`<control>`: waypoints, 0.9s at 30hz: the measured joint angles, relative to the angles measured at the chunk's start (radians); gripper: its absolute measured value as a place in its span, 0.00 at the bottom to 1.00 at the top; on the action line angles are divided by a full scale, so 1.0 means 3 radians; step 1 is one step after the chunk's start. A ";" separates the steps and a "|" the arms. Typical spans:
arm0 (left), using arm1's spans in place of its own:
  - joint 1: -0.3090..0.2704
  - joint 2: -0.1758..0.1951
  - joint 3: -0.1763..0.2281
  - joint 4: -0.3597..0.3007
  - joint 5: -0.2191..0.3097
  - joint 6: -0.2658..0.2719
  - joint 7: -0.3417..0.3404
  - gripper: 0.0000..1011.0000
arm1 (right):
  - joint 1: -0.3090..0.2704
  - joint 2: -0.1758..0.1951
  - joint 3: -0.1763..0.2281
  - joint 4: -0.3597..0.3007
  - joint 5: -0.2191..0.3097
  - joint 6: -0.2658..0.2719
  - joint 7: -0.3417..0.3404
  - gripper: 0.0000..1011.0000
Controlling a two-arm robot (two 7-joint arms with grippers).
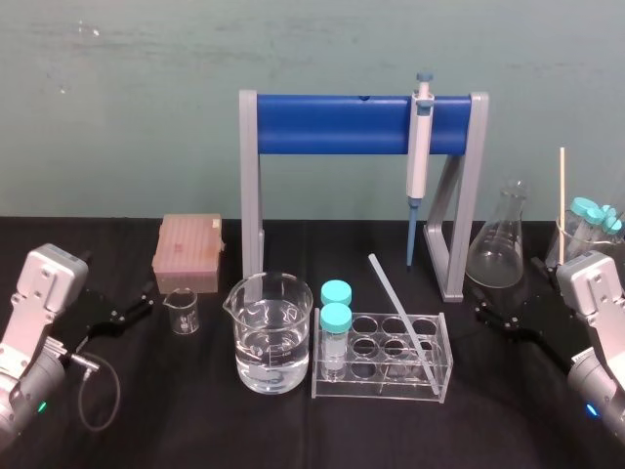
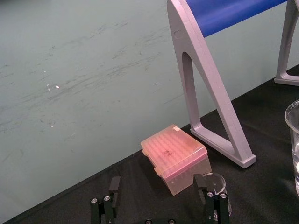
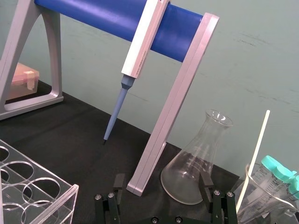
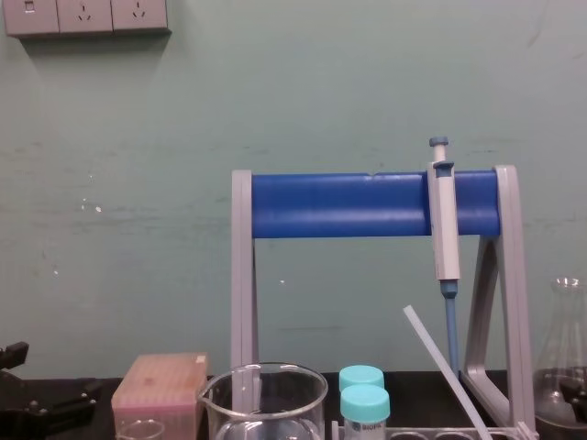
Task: Pick up the stirring rod with one hand, then place it down.
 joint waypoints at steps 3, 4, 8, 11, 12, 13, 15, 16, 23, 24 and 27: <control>0.0000 0.0000 0.0000 0.0000 0.0000 0.0000 0.0000 0.99 | 0.0000 0.0000 0.0000 0.0000 0.0000 0.0000 0.0000 0.99; 0.0000 0.0000 0.0000 0.0000 0.0000 0.0000 0.0000 0.99 | 0.0000 0.0000 0.0000 0.0000 0.0000 0.0000 0.0000 0.99; 0.0000 0.0000 0.0000 0.0000 0.0000 0.0000 0.0000 0.99 | 0.0000 0.0000 0.0000 0.0000 0.0000 0.0000 0.0000 0.99; 0.0000 0.0000 0.0000 0.0000 0.0000 0.0000 0.0000 0.99 | 0.0000 0.0000 0.0000 0.0000 0.0000 0.0000 0.0000 0.99; 0.0000 0.0000 0.0000 0.0000 0.0000 0.0000 0.0000 0.99 | 0.0000 0.0000 0.0000 0.0000 0.0000 0.0000 0.0000 0.99; 0.0000 0.0000 0.0000 0.0000 0.0000 0.0000 0.0000 0.99 | 0.0000 0.0000 0.0000 0.0000 0.0000 0.0000 0.0000 0.99; 0.0000 0.0000 0.0000 0.0000 0.0000 0.0000 0.0000 0.99 | 0.0000 0.0000 0.0000 0.0000 0.0000 0.0000 0.0000 0.99; 0.0000 0.0000 0.0000 0.0000 0.0000 0.0000 0.0000 0.99 | 0.0000 0.0000 0.0000 0.0000 0.0000 0.0000 0.0000 0.99; 0.0000 0.0000 0.0000 0.0000 0.0000 0.0000 0.0000 0.99 | 0.0000 0.0000 0.0000 0.0000 0.0000 0.0000 0.0000 0.99; 0.0000 0.0000 0.0000 0.0000 0.0000 0.0000 0.0000 0.99 | 0.0000 0.0000 0.0000 0.0000 0.0000 0.0000 0.0000 0.99; 0.0000 0.0000 0.0000 0.0000 0.0000 0.0000 0.0000 0.99 | 0.0000 0.0000 0.0000 0.0000 0.0000 0.0000 0.0000 0.99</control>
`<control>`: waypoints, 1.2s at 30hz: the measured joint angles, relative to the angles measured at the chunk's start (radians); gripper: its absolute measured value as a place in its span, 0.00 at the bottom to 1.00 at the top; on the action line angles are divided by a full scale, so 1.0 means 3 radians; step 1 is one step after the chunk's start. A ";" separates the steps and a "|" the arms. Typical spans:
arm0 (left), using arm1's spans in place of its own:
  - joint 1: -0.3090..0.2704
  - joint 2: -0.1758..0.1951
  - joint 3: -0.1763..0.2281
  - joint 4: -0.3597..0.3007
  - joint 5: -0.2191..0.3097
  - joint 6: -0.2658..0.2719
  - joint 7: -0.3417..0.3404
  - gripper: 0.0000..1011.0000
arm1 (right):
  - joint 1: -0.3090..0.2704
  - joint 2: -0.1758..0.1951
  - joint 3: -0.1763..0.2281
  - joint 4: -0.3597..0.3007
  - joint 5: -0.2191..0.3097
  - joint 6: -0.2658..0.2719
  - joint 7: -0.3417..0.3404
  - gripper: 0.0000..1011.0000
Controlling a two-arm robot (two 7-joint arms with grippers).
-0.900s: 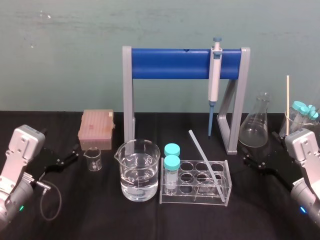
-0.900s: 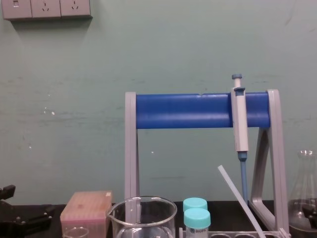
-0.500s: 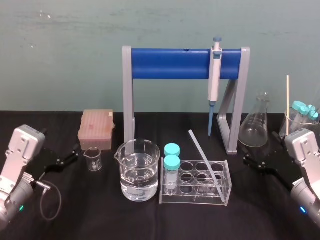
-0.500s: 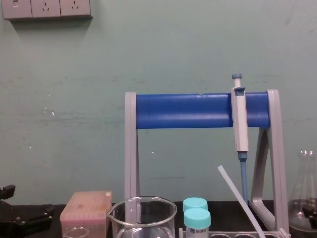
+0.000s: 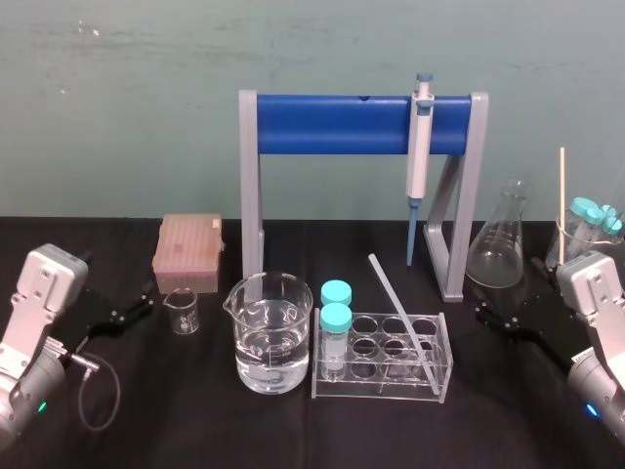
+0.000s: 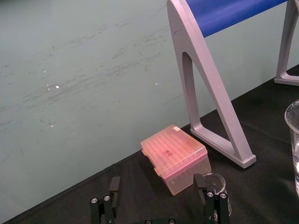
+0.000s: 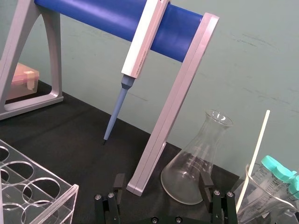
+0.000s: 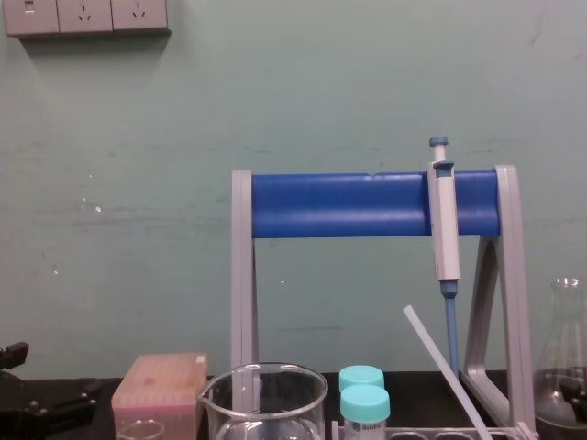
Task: Pick up the stirring rod with one hand, then place it down.
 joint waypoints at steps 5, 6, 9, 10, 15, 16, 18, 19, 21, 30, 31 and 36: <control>0.0000 0.0000 0.0000 0.0000 0.0000 0.0000 0.0000 0.99 | 0.0000 0.0000 0.0000 0.0000 0.0000 0.0000 0.0000 0.99; 0.0000 0.0000 0.0000 0.0000 0.0000 0.0000 0.0000 0.99 | 0.0000 0.0000 0.0000 0.0000 0.0000 0.0000 0.0000 0.99; 0.0000 0.0000 0.0000 0.0000 0.0000 0.0000 0.0000 0.99 | 0.0000 0.0000 0.0000 0.0000 0.0000 0.0000 0.0000 0.99; 0.0000 0.0000 0.0000 0.0000 0.0000 0.0000 0.0000 0.99 | 0.0000 0.0000 0.0000 0.0000 0.0000 0.0000 0.0000 0.99; 0.0000 0.0000 0.0000 0.0000 0.0000 0.0000 0.0000 0.99 | 0.0000 0.0000 0.0000 0.0000 0.0000 0.0000 0.0000 0.99; 0.0000 0.0000 0.0000 0.0000 0.0000 0.0000 0.0000 0.99 | 0.0000 0.0000 0.0000 0.0000 0.0000 0.0000 0.0000 0.99; 0.0000 0.0000 0.0000 0.0000 0.0000 0.0000 0.0000 0.99 | 0.0000 0.0000 0.0000 0.0000 0.0000 0.0000 0.0000 0.99; 0.0000 0.0000 0.0000 0.0000 0.0000 0.0000 0.0000 0.99 | 0.0000 0.0000 0.0000 0.0000 0.0000 0.0000 0.0000 0.99; 0.0000 0.0000 0.0000 0.0000 0.0000 0.0000 0.0000 0.99 | 0.0000 0.0000 0.0000 0.0000 0.0000 0.0000 0.0000 0.99; 0.0000 0.0000 0.0000 0.0000 0.0000 0.0000 0.0000 0.99 | 0.0000 0.0000 0.0000 0.0000 0.0000 0.0000 0.0000 0.99; 0.0000 0.0000 0.0000 0.0000 0.0000 0.0000 0.0000 0.99 | 0.0000 0.0000 0.0000 0.0000 0.0000 0.0000 0.0000 0.99; 0.0000 0.0000 0.0000 0.0000 0.0000 0.0000 0.0000 0.99 | 0.0000 0.0000 0.0000 0.0000 0.0000 0.0000 0.0000 0.99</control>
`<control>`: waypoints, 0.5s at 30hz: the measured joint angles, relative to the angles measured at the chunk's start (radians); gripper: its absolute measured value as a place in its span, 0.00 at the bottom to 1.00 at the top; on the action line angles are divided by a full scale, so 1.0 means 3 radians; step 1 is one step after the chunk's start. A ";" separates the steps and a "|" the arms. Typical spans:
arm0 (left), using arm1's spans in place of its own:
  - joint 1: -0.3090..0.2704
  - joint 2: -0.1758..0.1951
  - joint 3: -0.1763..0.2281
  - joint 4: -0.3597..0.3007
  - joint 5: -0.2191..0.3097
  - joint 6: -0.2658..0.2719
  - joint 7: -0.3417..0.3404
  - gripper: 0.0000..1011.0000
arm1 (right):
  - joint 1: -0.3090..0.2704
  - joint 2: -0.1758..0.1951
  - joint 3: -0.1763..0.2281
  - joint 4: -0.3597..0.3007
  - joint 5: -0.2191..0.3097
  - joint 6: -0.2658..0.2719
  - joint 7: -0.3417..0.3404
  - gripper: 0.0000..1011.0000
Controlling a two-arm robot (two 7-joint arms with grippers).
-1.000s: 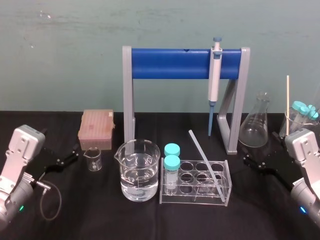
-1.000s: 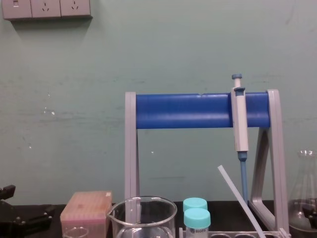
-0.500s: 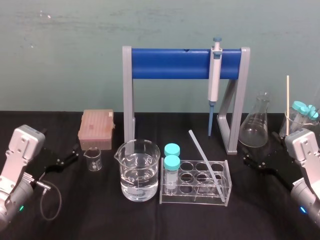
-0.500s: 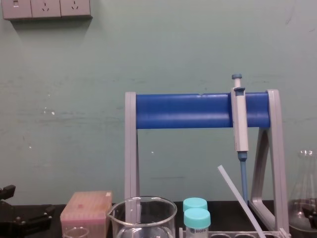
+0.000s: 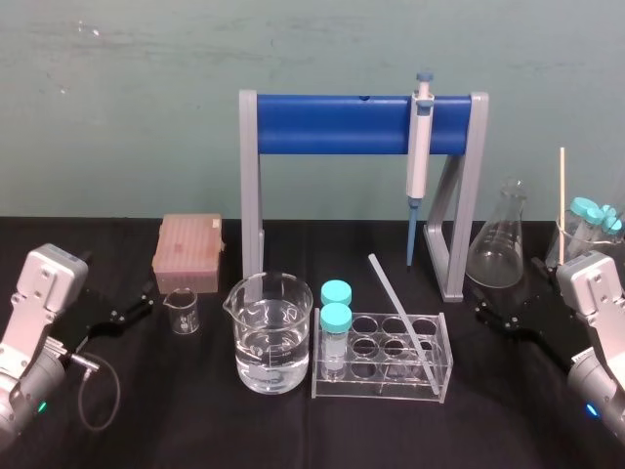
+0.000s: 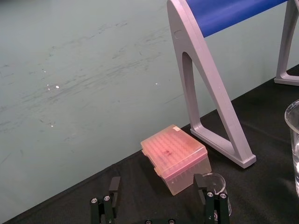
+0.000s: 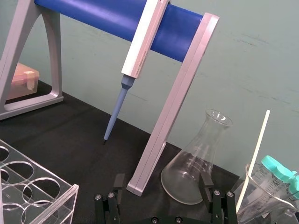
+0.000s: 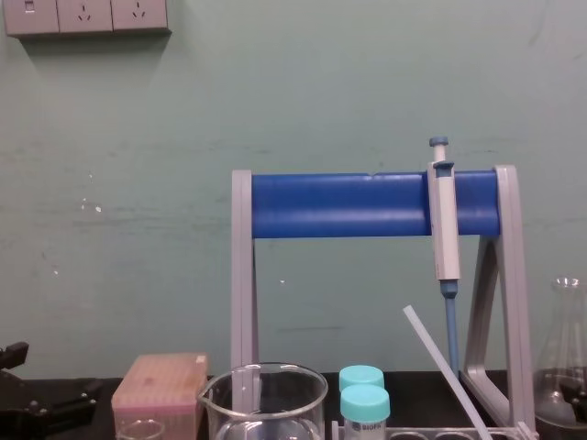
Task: Pick up the stirring rod with one hand, then place it down.
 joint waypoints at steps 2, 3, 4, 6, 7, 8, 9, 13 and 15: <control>0.0000 0.0000 0.0000 0.0000 0.0000 0.0000 0.0000 0.99 | -0.0001 -0.0001 0.0001 0.0000 0.0000 0.0000 0.0001 0.99; 0.0000 0.0000 0.0000 0.0000 0.0000 0.0000 0.0000 0.99 | -0.0013 0.0000 0.0022 -0.0008 -0.0001 -0.0052 0.0017 0.99; 0.0000 0.0000 0.0000 0.0000 0.0000 0.0000 0.0000 0.99 | -0.0027 0.0003 0.0043 -0.0030 0.0007 -0.0116 0.0054 0.99; 0.0000 0.0000 0.0000 0.0000 0.0000 0.0000 0.0000 0.99 | -0.0047 0.0013 0.0069 -0.0064 0.0024 -0.0202 0.0106 0.99; 0.0000 0.0000 0.0000 0.0000 0.0000 0.0000 0.0000 0.99 | -0.0057 0.0017 0.0079 -0.0080 0.0033 -0.0249 0.0134 0.99; 0.0000 0.0000 0.0000 0.0000 0.0000 0.0000 0.0000 0.99 | -0.0074 0.0029 0.0096 -0.0111 0.0048 -0.0336 0.0200 0.99; 0.0000 0.0000 0.0000 0.0000 0.0000 0.0000 0.0000 0.99 | -0.0082 0.0035 0.0103 -0.0128 0.0059 -0.0380 0.0236 0.99; 0.0000 0.0000 0.0000 0.0000 0.0000 0.0000 0.0000 0.99 | -0.0110 0.0066 0.0120 -0.0219 0.0073 -0.0599 0.0405 0.99; 0.0000 0.0000 0.0000 0.0000 0.0000 0.0000 0.0000 0.99 | -0.0112 0.0080 0.0113 -0.0261 0.0066 -0.0716 0.0507 0.99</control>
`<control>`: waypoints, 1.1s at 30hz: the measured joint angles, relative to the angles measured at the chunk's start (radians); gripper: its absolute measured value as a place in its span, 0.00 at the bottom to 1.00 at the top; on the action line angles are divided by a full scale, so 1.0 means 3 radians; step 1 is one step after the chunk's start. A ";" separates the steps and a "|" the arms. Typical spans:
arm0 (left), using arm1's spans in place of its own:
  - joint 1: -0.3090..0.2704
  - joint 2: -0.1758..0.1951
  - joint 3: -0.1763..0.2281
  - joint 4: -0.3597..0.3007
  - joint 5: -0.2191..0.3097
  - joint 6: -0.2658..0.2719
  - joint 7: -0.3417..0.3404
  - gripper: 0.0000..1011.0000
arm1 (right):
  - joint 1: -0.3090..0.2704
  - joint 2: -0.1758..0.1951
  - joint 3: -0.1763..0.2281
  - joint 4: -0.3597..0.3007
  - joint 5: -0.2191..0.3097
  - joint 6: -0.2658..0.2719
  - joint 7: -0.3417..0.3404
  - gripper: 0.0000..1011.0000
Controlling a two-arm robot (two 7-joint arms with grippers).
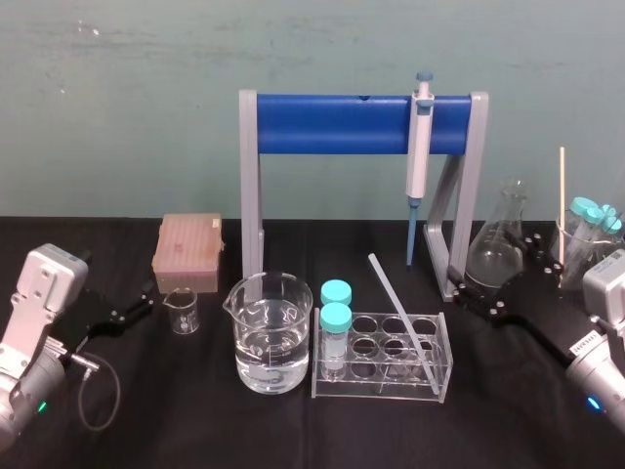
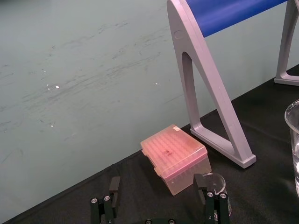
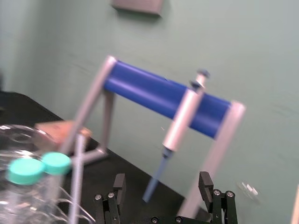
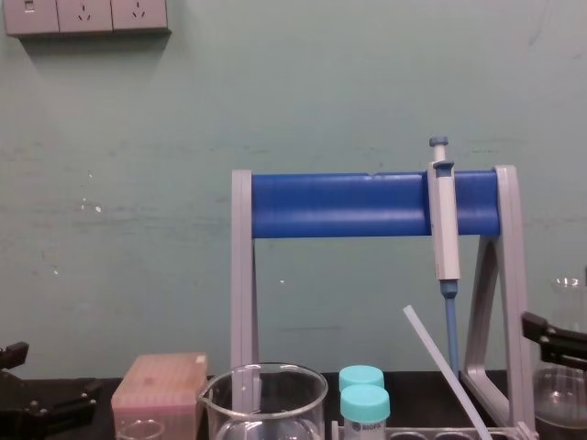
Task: Pick up the stirring rod with one hand, then place it down.
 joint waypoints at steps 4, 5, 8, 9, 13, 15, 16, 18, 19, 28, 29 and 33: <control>0.0000 0.0000 0.0000 0.0000 0.0000 0.0000 0.0000 0.99 | 0.0054 -0.0002 -0.0043 -0.0011 0.0012 -0.0120 0.0227 0.99; 0.0000 0.0000 0.0000 0.0000 0.0000 0.0000 0.0000 0.99 | 0.0075 -0.0007 -0.0053 0.0000 0.0033 -0.0130 0.0286 0.99; 0.0000 0.0000 0.0000 0.0000 0.0000 0.0000 0.0000 0.99 | 0.0182 -0.0047 -0.0098 0.0087 0.0184 -0.0136 0.0557 0.99; 0.0000 0.0000 0.0000 0.0000 0.0000 0.0000 0.0000 0.99 | 0.0244 -0.0077 -0.0124 0.0149 0.0262 -0.0131 0.0713 0.99; 0.0000 0.0000 0.0000 0.0000 0.0000 0.0000 0.0000 0.99 | 0.0401 -0.0158 -0.0178 0.0293 0.0454 -0.0096 0.1063 0.99; 0.0000 0.0000 0.0000 0.0000 0.0000 0.0000 0.0000 0.99 | 0.0482 -0.0206 -0.0202 0.0372 0.0543 -0.0063 0.1241 0.99; 0.0000 0.0000 0.0000 0.0000 0.0000 0.0000 0.0000 0.99 | 0.0508 -0.0221 -0.0209 0.0398 0.0572 -0.0047 0.1297 0.99; 0.0000 0.0000 0.0000 0.0000 0.0000 0.0000 0.0000 0.99 | 0.0558 -0.0261 -0.0226 0.0453 0.0619 -0.0009 0.1394 0.99; 0.0000 0.0000 0.0000 0.0000 0.0000 0.0000 0.0000 0.99 | 0.0604 -0.0299 -0.0241 0.0509 0.0662 0.0039 0.1470 0.99; 0.0000 0.0000 0.0000 0.0000 0.0000 0.0000 0.0000 0.99 | 0.0714 -0.0452 -0.0280 0.0743 0.0821 0.0448 0.1697 0.99; 0.0000 0.0000 0.0000 0.0000 0.0000 0.0000 0.0000 0.99 | 0.0720 -0.0462 -0.0284 0.0759 0.0826 0.0481 0.1710 0.99; 0.0000 0.0000 0.0000 0.0000 0.0000 0.0000 0.0000 0.99 | 0.0732 -0.0496 -0.0291 0.0809 0.0829 0.0595 0.1742 0.99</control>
